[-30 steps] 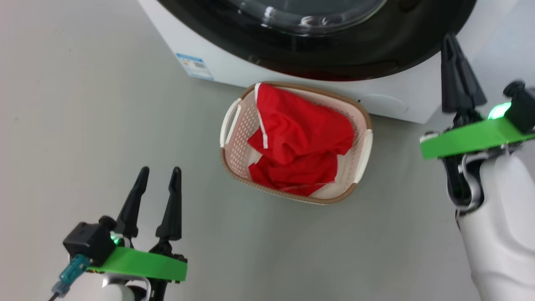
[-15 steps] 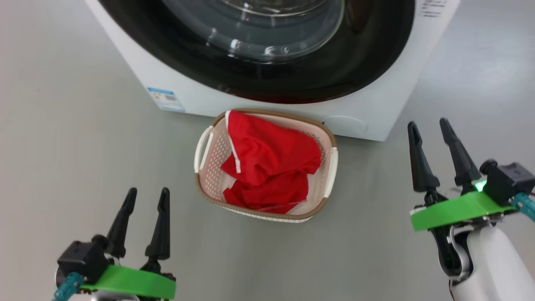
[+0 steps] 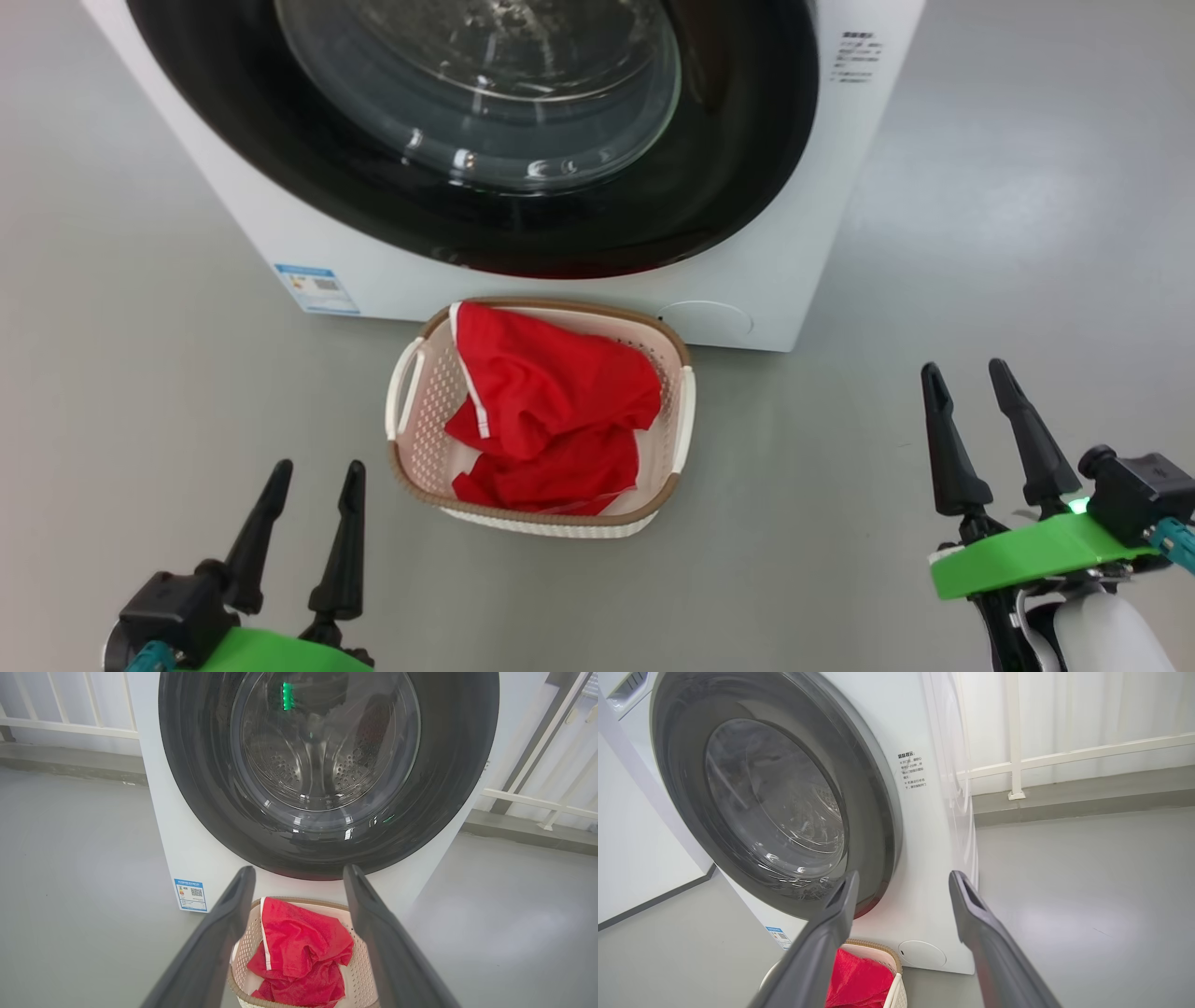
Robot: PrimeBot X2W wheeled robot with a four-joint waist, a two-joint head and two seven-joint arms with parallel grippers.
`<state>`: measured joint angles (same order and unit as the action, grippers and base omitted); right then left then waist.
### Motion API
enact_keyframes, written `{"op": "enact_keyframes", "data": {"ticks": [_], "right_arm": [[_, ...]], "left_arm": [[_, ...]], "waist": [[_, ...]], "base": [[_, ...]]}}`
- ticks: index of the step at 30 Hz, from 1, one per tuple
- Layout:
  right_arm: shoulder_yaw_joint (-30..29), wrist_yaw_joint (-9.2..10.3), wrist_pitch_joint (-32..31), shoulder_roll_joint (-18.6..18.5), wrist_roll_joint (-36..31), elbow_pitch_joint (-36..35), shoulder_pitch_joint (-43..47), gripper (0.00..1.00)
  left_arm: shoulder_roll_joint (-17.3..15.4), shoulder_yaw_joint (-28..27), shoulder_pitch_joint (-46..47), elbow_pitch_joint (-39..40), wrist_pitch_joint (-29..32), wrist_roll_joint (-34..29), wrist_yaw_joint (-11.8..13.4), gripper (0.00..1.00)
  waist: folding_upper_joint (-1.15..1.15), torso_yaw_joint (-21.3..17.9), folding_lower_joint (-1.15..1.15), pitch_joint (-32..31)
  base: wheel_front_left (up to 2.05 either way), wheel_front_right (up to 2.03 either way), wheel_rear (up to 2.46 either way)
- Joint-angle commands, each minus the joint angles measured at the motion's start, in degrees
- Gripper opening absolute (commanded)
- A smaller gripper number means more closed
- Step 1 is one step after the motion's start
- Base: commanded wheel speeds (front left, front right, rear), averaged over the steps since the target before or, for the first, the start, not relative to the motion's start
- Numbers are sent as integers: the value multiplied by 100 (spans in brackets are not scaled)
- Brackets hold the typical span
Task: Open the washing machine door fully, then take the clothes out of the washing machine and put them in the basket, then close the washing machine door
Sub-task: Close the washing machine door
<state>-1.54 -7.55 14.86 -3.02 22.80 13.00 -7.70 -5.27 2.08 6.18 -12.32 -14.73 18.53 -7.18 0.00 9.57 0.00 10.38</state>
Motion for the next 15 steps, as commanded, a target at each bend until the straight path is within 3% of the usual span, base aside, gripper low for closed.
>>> {"op": "enact_keyframes", "data": {"ticks": [1, 15], "right_arm": [[72, 6, 14, 13, 49, -178, 39, 100], [-209, 6, 14, 13, 29, -330, 601, 100]], "left_arm": [[-174, -194, 4, 144, -27, -21, -31, 100], [-305, -175, -206, 227, -27, 74, -31, 100]], "waist": [[0, -105, 0, -94], [0, -448, 0, -300]], "base": [[0, 0, 0], [0, 0, 0]]}}
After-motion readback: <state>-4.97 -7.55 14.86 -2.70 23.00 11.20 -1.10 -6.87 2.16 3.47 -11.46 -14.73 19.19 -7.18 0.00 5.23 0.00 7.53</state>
